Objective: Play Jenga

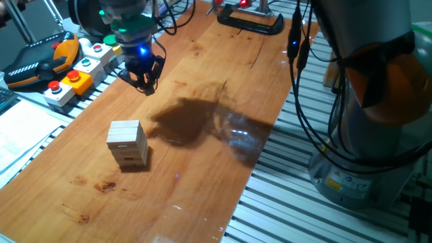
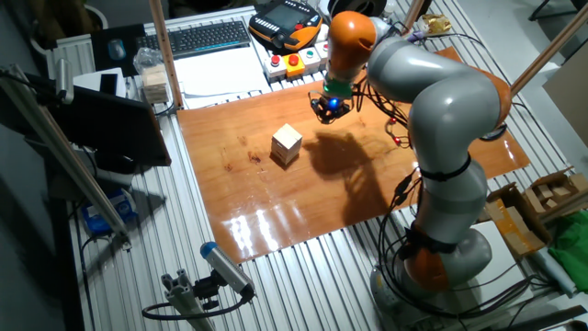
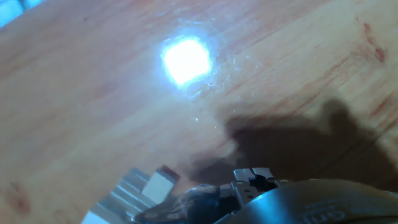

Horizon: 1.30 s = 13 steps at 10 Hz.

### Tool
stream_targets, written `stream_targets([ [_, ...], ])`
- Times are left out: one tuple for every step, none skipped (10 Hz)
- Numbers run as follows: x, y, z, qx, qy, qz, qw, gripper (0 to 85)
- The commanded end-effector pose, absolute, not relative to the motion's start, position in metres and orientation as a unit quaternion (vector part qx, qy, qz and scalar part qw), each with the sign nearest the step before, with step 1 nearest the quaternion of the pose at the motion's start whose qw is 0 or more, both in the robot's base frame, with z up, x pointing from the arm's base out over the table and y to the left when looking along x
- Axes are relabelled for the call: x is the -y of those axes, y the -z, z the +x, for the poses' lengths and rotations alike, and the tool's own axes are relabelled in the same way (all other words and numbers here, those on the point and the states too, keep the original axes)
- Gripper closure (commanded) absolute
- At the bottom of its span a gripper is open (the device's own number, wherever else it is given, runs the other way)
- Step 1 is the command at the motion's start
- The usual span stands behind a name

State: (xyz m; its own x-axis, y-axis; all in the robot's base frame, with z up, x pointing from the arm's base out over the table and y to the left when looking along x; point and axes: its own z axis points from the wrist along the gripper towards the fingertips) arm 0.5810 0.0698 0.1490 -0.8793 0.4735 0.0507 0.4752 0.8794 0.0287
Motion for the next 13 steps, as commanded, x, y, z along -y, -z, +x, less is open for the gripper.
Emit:
stream_targets([
  [-0.07, -0.15, 0.58, 0.961, 0.012, -0.276, -0.004, 79.7],
  [-0.069, -0.15, 0.58, 0.959, 0.001, -0.282, 0.012, 81.7],
  [-0.071, -0.15, 0.579, 0.949, 0.012, -0.315, 0.019, 84.3],
  [-0.072, -0.148, 0.581, 0.934, 0.026, -0.356, 0.02, 84.3],
  [-0.072, -0.147, 0.582, 0.922, 0.027, -0.385, 0.024, 84.3],
  [-0.071, -0.146, 0.583, 0.913, 0.027, -0.406, 0.021, 84.3],
  [-0.072, -0.145, 0.584, 0.898, 0.034, -0.439, 0.012, 84.3],
  [-0.073, -0.144, 0.585, 0.887, 0.035, -0.461, 0.006, 84.3],
  [-0.074, -0.142, 0.585, 0.881, 0.031, -0.472, 0.0, 84.3],
  [-0.076, -0.14, 0.585, 0.876, 0.026, -0.482, -0.006, 84.3],
  [-0.079, -0.138, 0.586, 0.871, 0.02, -0.491, -0.009, 84.3],
  [-0.082, -0.135, 0.585, 0.865, 0.016, -0.501, -0.009, 84.3],
  [-0.084, -0.133, 0.585, 0.859, 0.017, -0.511, -0.004, 84.3],
])
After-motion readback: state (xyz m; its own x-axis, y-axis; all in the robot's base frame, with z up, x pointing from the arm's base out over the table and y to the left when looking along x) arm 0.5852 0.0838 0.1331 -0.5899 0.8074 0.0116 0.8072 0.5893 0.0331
